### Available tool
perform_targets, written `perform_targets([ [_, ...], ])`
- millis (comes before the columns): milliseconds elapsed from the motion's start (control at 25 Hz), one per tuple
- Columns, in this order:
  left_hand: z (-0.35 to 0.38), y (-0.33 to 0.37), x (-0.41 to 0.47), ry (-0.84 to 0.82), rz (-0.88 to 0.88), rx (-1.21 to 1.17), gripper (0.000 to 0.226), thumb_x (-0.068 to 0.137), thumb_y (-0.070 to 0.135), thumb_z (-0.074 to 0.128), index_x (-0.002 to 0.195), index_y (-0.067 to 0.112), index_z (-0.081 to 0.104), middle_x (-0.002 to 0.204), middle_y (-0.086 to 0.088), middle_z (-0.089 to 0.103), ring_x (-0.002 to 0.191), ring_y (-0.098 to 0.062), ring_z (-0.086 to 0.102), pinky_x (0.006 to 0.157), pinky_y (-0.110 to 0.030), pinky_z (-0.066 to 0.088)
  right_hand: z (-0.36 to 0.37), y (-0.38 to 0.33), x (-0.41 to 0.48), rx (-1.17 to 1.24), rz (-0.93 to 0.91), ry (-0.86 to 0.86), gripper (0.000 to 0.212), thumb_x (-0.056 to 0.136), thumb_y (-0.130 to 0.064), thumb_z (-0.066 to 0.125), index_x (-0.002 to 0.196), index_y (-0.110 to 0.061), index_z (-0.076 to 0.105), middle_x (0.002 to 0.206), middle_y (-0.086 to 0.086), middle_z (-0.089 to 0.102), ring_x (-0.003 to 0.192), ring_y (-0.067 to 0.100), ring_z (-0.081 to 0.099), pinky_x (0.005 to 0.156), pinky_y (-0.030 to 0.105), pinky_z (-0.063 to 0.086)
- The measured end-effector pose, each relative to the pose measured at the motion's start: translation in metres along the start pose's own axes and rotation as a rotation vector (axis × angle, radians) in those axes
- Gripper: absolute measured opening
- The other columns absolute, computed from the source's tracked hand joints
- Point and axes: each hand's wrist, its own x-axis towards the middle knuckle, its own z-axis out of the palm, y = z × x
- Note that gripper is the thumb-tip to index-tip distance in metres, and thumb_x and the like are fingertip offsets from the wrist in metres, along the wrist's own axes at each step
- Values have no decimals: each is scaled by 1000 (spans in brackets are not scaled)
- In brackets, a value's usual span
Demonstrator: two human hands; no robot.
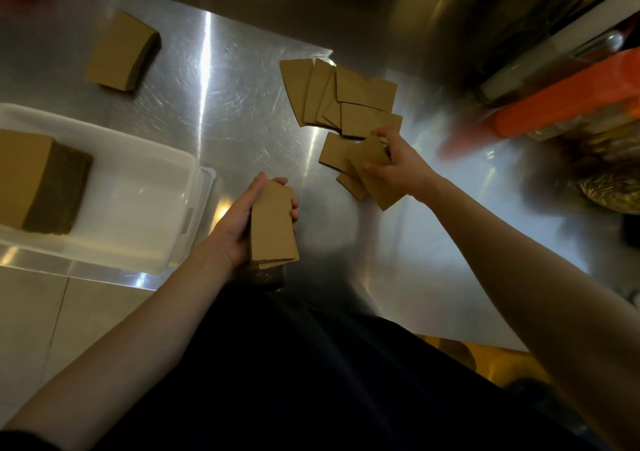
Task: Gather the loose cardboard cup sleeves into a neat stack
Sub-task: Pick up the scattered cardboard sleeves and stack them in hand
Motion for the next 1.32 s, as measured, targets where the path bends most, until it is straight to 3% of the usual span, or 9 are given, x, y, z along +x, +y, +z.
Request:
perform_targets([
  [200, 0, 1, -1, 6, 8, -3, 51, 78, 51, 78, 117, 23, 62, 107, -14, 67, 91, -25, 66, 82, -41, 54, 15, -8, 17, -199, 9, 43, 69, 76, -40, 78, 132, -18, 42, 113, 5, 56, 96, 22, 55, 76, 29, 44],
  [440, 0, 2, -3, 6, 16, 0, 48, 81, 51, 74, 118, 23, 61, 105, -14, 68, 90, -25, 67, 81, -41, 55, 24, -6, 18, -261, -10, 190, 45, 72, -37, 80, 101, -25, 48, 105, 0, 47, 92, 20, 52, 73, 31, 49],
  [720, 0, 2, -1, 1, 25, 8, 48, 81, 52, 74, 117, 23, 61, 104, -14, 69, 89, -25, 67, 79, -40, 56, 13, -20, -21, -306, -236, 291, 29, 88, -33, 65, 113, -22, 56, 100, 1, 63, 83, 21, 57, 70, 36, 51],
  [920, 0, 2, -1, -10, 24, -6, 57, 74, 50, 81, 119, 23, 60, 104, -14, 68, 88, -25, 67, 78, -41, 56, 13, -27, -35, -157, -248, -27, 24, 85, -38, 70, 100, -27, 54, 98, -7, 56, 79, 10, 54, 66, 15, 41],
  [1080, 1, 2, -2, -3, 24, -7, 58, 73, 50, 82, 119, 23, 60, 103, -14, 68, 88, -25, 67, 78, -41, 56, 7, -21, -21, 190, -106, -139, 41, 79, -36, 76, 111, -29, 52, 111, -8, 57, 99, 14, 58, 76, 24, 48],
  [1160, 2, 2, -3, 3, 29, -13, 56, 75, 50, 79, 119, 22, 60, 103, -14, 68, 88, -24, 67, 78, -40, 55, 8, -21, -9, 109, -115, -167, 53, 78, -33, 78, 120, -33, 46, 123, -5, 52, 110, 18, 54, 79, 27, 49],
  [1320, 4, 4, -7, 41, 44, 0, 52, 80, 51, 72, 121, 22, 59, 103, -14, 69, 86, -25, 67, 79, -40, 56, 26, -33, 17, -401, -276, -228, 70, 79, -38, 76, 135, -44, 34, 137, 1, 47, 120, 27, 49, 88, 36, 49],
])
